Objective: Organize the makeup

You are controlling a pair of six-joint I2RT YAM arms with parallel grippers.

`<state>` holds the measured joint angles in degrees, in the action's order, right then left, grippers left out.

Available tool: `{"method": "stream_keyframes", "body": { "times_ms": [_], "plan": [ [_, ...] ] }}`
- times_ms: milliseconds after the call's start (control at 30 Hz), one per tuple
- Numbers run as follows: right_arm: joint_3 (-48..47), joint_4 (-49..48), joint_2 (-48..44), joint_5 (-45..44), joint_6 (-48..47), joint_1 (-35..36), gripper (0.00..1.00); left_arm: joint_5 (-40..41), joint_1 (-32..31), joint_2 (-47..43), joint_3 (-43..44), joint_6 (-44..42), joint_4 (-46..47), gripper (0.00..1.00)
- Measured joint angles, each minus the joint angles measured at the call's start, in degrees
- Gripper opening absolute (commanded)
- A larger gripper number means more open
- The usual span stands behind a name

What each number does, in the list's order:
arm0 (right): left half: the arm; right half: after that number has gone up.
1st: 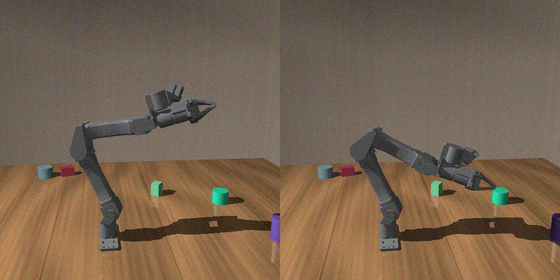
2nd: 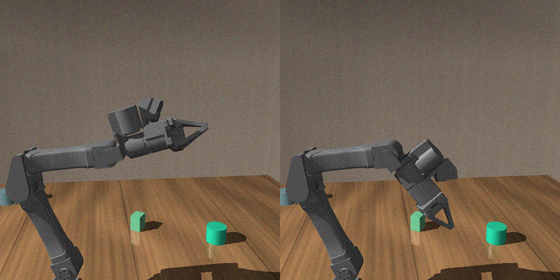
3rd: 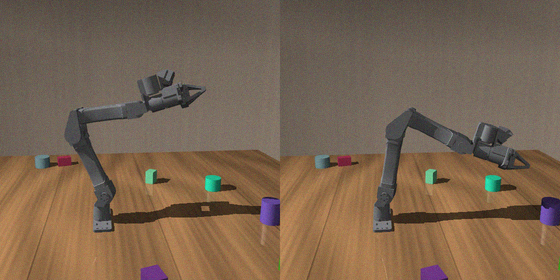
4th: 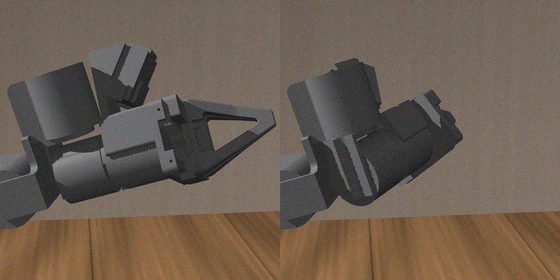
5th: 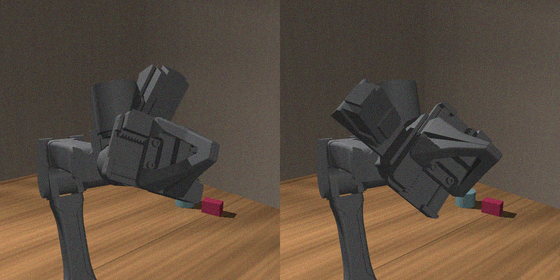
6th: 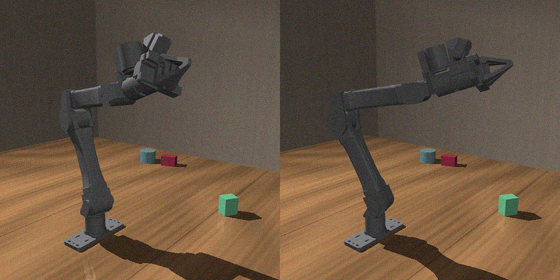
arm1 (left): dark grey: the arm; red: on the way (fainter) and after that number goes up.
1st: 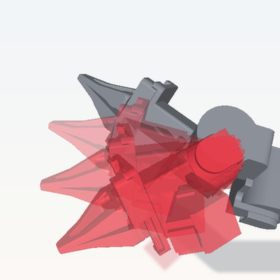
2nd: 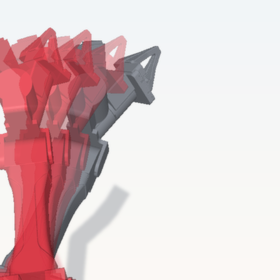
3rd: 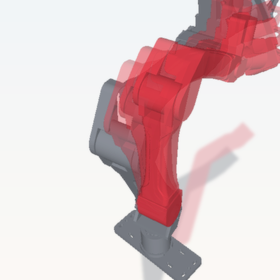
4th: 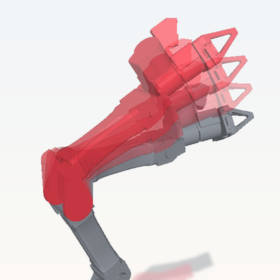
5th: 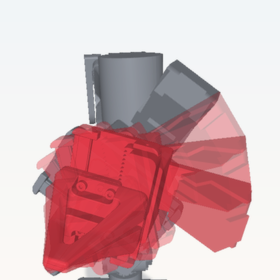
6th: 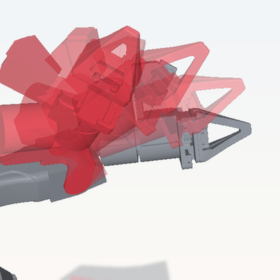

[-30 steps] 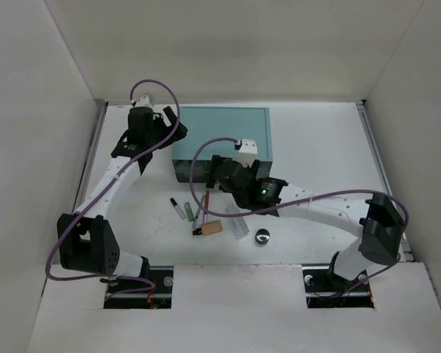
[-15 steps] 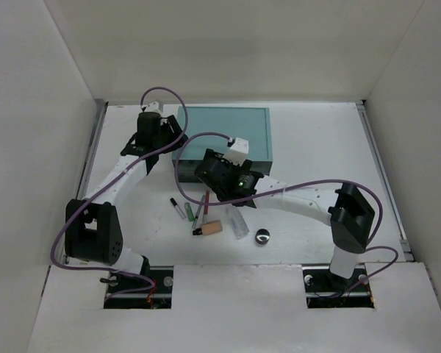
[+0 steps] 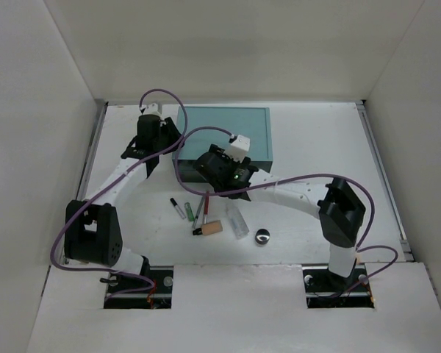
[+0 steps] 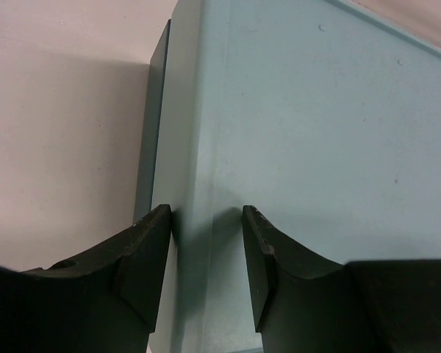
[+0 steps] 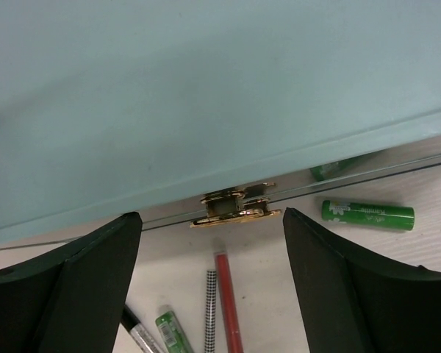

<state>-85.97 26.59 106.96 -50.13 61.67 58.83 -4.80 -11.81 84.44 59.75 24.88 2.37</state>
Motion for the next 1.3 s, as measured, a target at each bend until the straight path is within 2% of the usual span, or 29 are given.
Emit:
{"method": "stream_keyframes", "body": {
  "times_ms": [67, 167, 267, 333, 433, 533, 633, 733, 833, 867, 933, 1000, 1200, 1300],
  "plan": [
    [-0.3, 0.0, 0.7, 0.0, 0.0, 0.0, 0.77, 0.1, 0.0, -0.1, -0.1, 0.0, 0.2, 0.3],
    [-0.3, 0.0, 1.2, 0.0, 0.1, 0.0, 0.62, 0.4, -0.1, -0.1, -0.2, 0.0, 0.2, 0.26],
    [-0.3, 0.8, 1.4, -0.7, -0.3, 0.0, 0.32, 0.6, -0.1, -0.2, -0.2, 0.0, 0.3, 0.24],
    [-0.4, 1.3, 1.3, -1.3, 0.2, -0.1, 0.21, 0.7, -0.2, -0.2, -0.3, 0.0, 0.5, 0.23],
    [-0.1, 0.1, 1.0, -1.3, 1.0, 0.4, 0.13, 0.4, -0.6, -0.2, -0.5, 0.2, 1.2, 0.22],
    [2.9, -0.3, -0.3, -1.0, 0.6, 1.4, 0.11, 0.8, -1.2, -0.2, -0.6, 0.2, 1.4, 0.21],
    [7.5, 0.0, -2.1, 0.3, 0.0, 3.3, 0.14, 1.1, -1.3, -0.2, -0.5, 0.2, 1.4, 0.21],
    [10.2, 0.4, -2.9, 1.8, -0.7, 5.6, 0.35, 1.4, -1.4, -0.2, -0.6, 0.2, 1.4, 0.21],
    [10.3, 0.1, -3.0, 2.8, -2.8, 6.4, 0.43, 1.5, -1.4, -0.2, -0.6, 0.2, 1.4, 0.21],
    [10.3, -0.1, -3.1, 2.9, -3.8, 6.0, 0.48, 1.5, -1.4, -0.2, -0.6, 0.2, 1.4, 0.21],
    [10.3, -0.5, -3.3, 3.0, -5.6, 4.7, 0.64, 1.5, -1.4, -0.2, -0.6, 0.2, 1.4, 0.21],
    [10.3, -1.4, -3.5, 3.1, -7.7, 2.6, 0.73, 1.5, -1.4, -0.2, -0.6, 0.2, 1.4, 0.21],
    [10.3, -5.1, -4.7, 3.9, -13.2, -3.7, 0.75, 2.0, -1.6, -0.2, -0.5, 0.1, 1.4, 0.19],
    [9.9, -6.3, -4.8, 5.2, -17.3, -4.1, 0.75, 2.0, -1.6, -0.2, -0.5, 0.0, 1.4, 0.19]
  ]
}}
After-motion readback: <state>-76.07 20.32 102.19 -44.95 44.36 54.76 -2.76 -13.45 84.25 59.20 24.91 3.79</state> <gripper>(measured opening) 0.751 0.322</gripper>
